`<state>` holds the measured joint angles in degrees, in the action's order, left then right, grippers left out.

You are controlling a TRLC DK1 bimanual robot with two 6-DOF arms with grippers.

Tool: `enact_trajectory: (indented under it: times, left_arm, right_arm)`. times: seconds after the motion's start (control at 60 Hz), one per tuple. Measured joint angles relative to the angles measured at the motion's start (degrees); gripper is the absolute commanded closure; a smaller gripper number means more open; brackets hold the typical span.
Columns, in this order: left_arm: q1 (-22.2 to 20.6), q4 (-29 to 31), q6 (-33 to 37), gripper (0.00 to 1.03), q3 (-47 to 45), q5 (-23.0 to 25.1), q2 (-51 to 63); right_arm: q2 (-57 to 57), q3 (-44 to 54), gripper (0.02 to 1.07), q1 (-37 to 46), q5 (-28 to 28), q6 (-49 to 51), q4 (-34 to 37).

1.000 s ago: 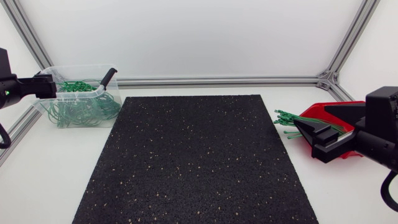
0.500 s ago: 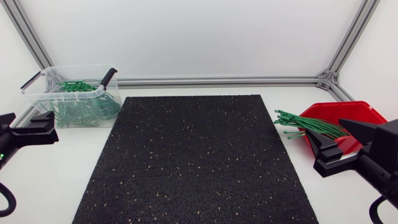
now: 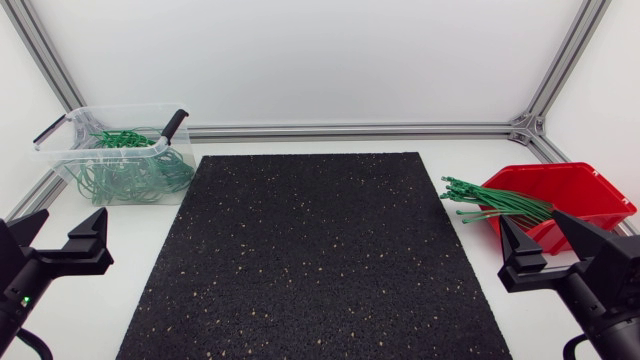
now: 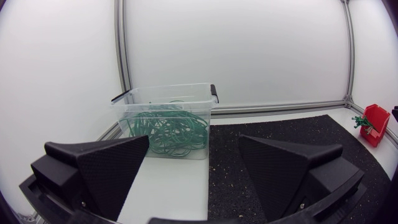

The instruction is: Take a green cable tie from the red box, thread the tail through the head to close it, then place it in the transparent bin on the left.

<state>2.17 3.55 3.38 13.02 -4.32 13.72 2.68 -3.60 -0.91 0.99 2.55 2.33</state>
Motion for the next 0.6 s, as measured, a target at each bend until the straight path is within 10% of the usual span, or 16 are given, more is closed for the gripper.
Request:
enact_trajectory:
  times: [0.6]
  left_arm:
    - [-1.9, -3.9, -2.2, 0.03, -10.6, 3.9, -13.4]
  right_arm:
    - [-2.4, 2.2, 0.06, 0.7, -0.9, -1.1, -1.4]
